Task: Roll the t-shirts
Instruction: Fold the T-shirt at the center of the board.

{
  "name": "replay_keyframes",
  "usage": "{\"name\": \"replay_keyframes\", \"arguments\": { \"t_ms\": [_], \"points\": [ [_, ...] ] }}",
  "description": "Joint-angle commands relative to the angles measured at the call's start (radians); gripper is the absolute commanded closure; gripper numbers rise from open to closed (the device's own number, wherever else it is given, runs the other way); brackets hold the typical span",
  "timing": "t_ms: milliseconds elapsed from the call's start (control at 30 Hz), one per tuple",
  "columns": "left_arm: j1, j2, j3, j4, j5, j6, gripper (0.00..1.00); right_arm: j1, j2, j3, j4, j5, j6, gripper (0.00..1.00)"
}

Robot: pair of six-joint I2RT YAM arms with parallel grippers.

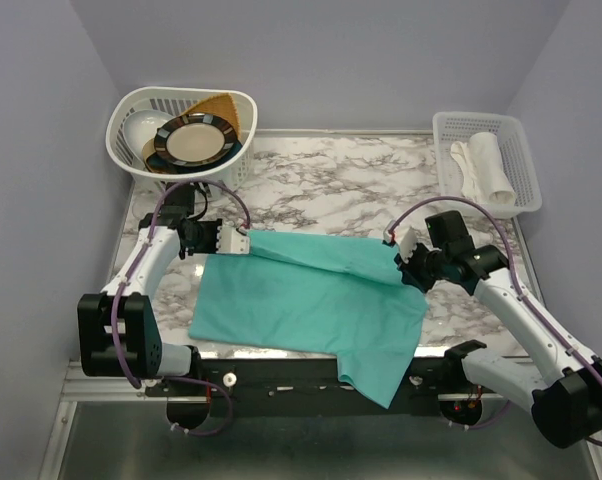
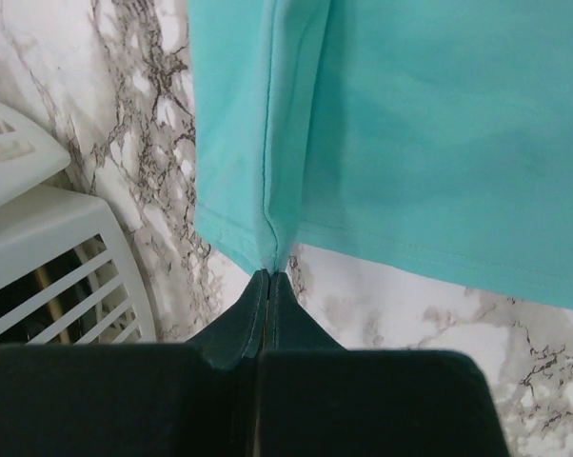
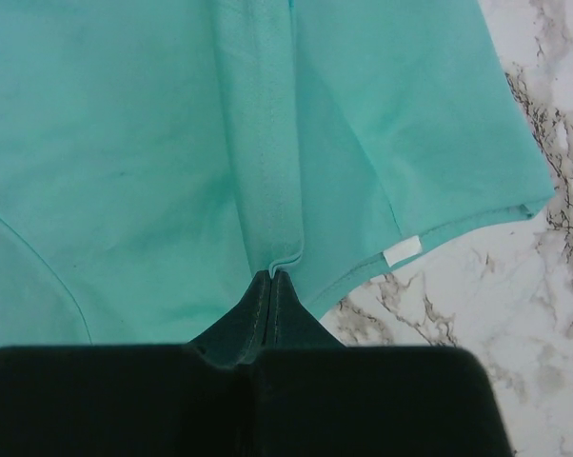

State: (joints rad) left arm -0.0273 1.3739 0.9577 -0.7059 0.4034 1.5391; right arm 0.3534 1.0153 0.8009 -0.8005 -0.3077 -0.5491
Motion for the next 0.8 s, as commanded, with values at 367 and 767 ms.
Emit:
{"name": "replay_keyframes", "arguments": {
  "t_ms": [367, 767],
  "points": [
    [0.053, -0.091, -0.053, -0.118, -0.097, 0.161, 0.60, 0.036, 0.025, 0.085, -0.152, -0.054, -0.112, 0.49],
    [-0.066, 0.056, 0.089, 0.127, -0.020, -0.572, 0.95, 0.022, 0.313, 0.145, 0.135, 0.053, -0.159, 0.63]
  ]
}}
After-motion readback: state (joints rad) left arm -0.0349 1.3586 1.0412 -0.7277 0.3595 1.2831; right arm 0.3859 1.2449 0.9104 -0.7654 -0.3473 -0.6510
